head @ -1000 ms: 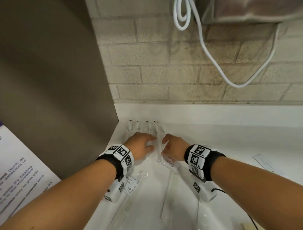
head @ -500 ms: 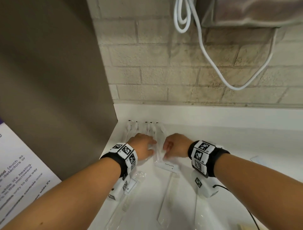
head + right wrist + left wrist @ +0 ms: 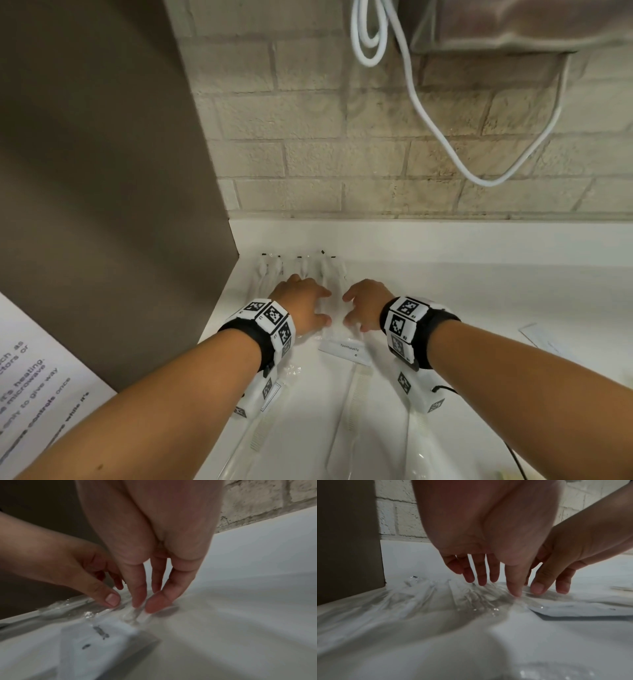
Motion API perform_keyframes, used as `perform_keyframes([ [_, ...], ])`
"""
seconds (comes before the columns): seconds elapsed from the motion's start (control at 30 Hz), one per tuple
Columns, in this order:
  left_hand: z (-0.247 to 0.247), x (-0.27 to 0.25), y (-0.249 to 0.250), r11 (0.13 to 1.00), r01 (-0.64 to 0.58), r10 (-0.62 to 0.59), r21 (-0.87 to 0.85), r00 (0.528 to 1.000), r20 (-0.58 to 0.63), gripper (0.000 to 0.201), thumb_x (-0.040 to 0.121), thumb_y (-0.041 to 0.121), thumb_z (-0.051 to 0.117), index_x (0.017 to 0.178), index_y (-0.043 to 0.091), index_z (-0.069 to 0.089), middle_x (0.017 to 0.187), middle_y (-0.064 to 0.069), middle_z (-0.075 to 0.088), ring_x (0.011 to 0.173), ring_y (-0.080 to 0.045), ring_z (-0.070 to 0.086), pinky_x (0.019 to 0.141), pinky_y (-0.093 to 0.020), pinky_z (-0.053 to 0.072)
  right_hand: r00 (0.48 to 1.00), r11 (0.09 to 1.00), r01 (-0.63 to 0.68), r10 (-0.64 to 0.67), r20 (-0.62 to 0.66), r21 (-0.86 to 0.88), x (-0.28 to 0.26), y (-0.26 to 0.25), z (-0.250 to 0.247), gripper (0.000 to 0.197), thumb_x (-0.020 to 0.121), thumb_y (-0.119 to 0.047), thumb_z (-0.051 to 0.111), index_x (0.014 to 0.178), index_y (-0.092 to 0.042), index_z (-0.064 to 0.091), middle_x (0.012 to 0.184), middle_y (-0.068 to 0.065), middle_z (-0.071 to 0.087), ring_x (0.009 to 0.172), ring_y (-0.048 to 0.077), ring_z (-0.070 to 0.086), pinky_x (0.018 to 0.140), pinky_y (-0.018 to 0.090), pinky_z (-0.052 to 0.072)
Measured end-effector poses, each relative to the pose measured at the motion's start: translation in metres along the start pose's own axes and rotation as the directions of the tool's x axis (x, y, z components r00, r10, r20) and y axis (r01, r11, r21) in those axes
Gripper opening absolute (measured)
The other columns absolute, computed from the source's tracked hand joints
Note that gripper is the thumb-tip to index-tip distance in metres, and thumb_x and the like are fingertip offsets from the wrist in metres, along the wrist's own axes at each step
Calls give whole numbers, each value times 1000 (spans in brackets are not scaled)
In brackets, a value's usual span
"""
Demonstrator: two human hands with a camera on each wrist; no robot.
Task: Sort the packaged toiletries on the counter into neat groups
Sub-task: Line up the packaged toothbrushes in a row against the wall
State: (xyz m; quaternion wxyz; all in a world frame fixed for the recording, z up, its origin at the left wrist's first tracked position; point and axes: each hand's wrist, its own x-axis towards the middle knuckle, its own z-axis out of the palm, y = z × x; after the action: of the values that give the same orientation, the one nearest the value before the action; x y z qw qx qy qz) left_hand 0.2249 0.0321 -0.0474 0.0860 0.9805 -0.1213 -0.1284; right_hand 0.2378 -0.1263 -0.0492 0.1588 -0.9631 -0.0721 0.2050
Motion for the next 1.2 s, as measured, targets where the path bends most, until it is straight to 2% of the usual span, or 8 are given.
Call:
perform_keyframes([
  [0.07, -2, -3, 3, 1000, -1, 1, 1, 1000, 9, 60, 85, 49, 60, 141, 36, 43, 142, 3, 47, 133, -24, 38, 110, -37, 34, 1000, 999, -1, 1, 2, 36, -3, 0, 3, 59, 84, -21, 66, 139, -14, 47, 140, 5, 49, 127, 20, 50, 100, 28, 47],
  [0.17, -7, -10, 7, 1000, 9, -9, -6, 1000, 15, 59, 88, 46, 59, 143, 35, 40, 142, 0, 44, 131, -23, 41, 110, -34, 33, 1000, 989, -16, 17, -6, 149, -5, 2, 5, 56, 79, -17, 71, 132, -11, 53, 130, 11, 58, 111, 24, 63, 89, 32, 56],
  [0.3, -11, -13, 7, 1000, 13, -13, 4, 1000, 24, 59, 89, 45, 57, 144, 36, 37, 142, -3, 45, 132, -24, 39, 108, -32, 31, 1000, 993, -8, 10, -11, 114, -7, -1, 6, 64, 82, -19, 69, 141, -12, 45, 140, 7, 47, 129, 22, 48, 102, 33, 47],
  [0.6, -1, -4, -13, 989, 97, -95, -113, 995, 23, 70, 78, 57, 62, 141, 49, 32, 145, -7, 41, 132, -30, 39, 110, -39, 35, 999, 982, 2, 6, -42, 188, -8, -5, 3, 68, 82, -26, 69, 143, -18, 41, 148, 5, 38, 138, 18, 36, 112, 33, 36],
  [0.73, -12, -8, -36, 988, 104, -112, -112, 991, -66, 56, 87, 47, 58, 139, 36, 42, 146, -2, 43, 136, -25, 36, 111, -37, 32, 997, 993, 40, -32, -70, 111, -7, -12, -2, 57, 86, -33, 63, 139, -20, 46, 144, 4, 41, 133, 20, 42, 108, 34, 40],
  [1.0, -12, -18, -92, 961, 253, -267, -107, 953, -144, 28, 89, 15, 53, 112, 7, 68, 123, -15, 60, 110, -30, 61, 96, -33, 48, 927, 934, 351, -357, -115, -65, 3, -61, 20, 45, 88, -36, 57, 132, -24, 53, 133, 2, 53, 123, 25, 49, 104, 39, 39],
  [1.07, -5, -20, -96, 962, 263, -270, -72, 954, -129, 20, 86, 13, 56, 94, 2, 70, 110, -18, 65, 99, -32, 64, 84, -31, 51, 918, 914, 377, -390, -69, -151, 8, -76, 28, 54, 89, -41, 54, 139, -25, 45, 140, 2, 49, 128, 27, 44, 108, 40, 34],
  [1.2, 2, -18, -100, 961, 276, -276, -15, 957, -93, 19, 87, 19, 59, 88, 2, 69, 104, -14, 64, 94, -30, 65, 78, -31, 48, 932, 905, 353, -364, 0, -237, 23, -94, 40, 65, 88, -50, 49, 147, -26, 33, 152, 2, 37, 141, 28, 29, 118, 47, 14],
])
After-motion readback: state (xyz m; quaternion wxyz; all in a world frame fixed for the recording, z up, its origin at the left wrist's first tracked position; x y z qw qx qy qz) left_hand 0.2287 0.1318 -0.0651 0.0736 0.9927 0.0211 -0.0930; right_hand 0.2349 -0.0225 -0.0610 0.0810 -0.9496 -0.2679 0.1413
